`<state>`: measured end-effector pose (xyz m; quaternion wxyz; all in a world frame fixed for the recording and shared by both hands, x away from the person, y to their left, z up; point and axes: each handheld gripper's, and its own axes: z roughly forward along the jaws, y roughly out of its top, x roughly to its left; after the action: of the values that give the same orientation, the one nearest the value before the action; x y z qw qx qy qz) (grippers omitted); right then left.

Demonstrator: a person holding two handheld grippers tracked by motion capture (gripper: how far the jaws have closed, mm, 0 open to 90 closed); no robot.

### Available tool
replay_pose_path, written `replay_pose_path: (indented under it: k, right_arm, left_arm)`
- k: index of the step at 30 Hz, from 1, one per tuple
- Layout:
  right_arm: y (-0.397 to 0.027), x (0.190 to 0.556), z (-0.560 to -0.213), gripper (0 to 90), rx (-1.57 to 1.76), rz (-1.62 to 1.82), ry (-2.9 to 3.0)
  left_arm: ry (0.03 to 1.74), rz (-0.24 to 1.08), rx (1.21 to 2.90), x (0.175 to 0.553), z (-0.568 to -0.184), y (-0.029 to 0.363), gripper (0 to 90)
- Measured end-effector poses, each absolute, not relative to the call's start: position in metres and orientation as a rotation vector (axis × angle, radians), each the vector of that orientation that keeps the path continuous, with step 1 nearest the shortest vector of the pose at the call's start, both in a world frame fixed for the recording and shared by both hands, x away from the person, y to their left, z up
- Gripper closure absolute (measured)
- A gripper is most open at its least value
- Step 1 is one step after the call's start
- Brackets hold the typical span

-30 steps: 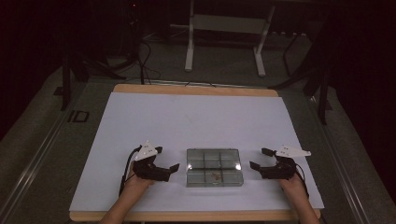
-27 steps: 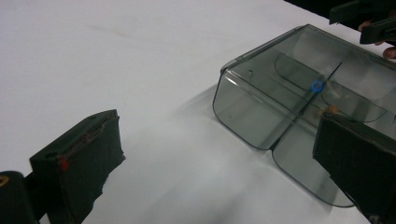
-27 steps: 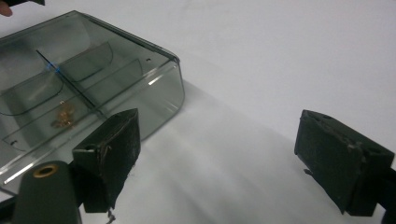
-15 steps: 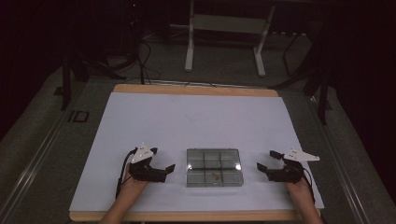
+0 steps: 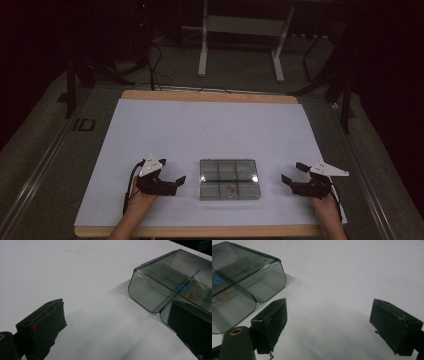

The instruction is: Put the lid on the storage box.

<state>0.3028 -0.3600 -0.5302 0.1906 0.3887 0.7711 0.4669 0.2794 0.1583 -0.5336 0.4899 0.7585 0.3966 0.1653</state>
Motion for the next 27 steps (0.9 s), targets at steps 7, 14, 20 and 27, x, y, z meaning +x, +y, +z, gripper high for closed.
replay_pose_path:
  k: [7, 14, 20, 27]
  right_arm:
    - [-0.3656, 0.3, -0.5308, 14.5, 1.11, 1.293, 2.128]
    - [-0.3682, 0.2971, -0.5307, 14.5, 1.115, 1.297, 2.086]
    - [-0.3693, 0.2945, -0.531, 14.5, 1.121, 1.304, 2.039]
    - [-0.3692, 0.2933, -0.5314, 14.6, 1.142, 1.288, 1.999]
  left_arm:
    - [0.977, 0.438, 1.833, 0.2765, -0.5343, 0.1571, 2.1]
    - [0.985, 0.456, 1.821, 0.2749, -0.5358, 0.1568, 2.1]
    - [0.996, 0.475, 1.795, 0.2732, -0.538, 0.1576, 2.1]
    - [1.001, 0.501, 1.766, 0.2705, -0.5383, 0.1585, 2.1]
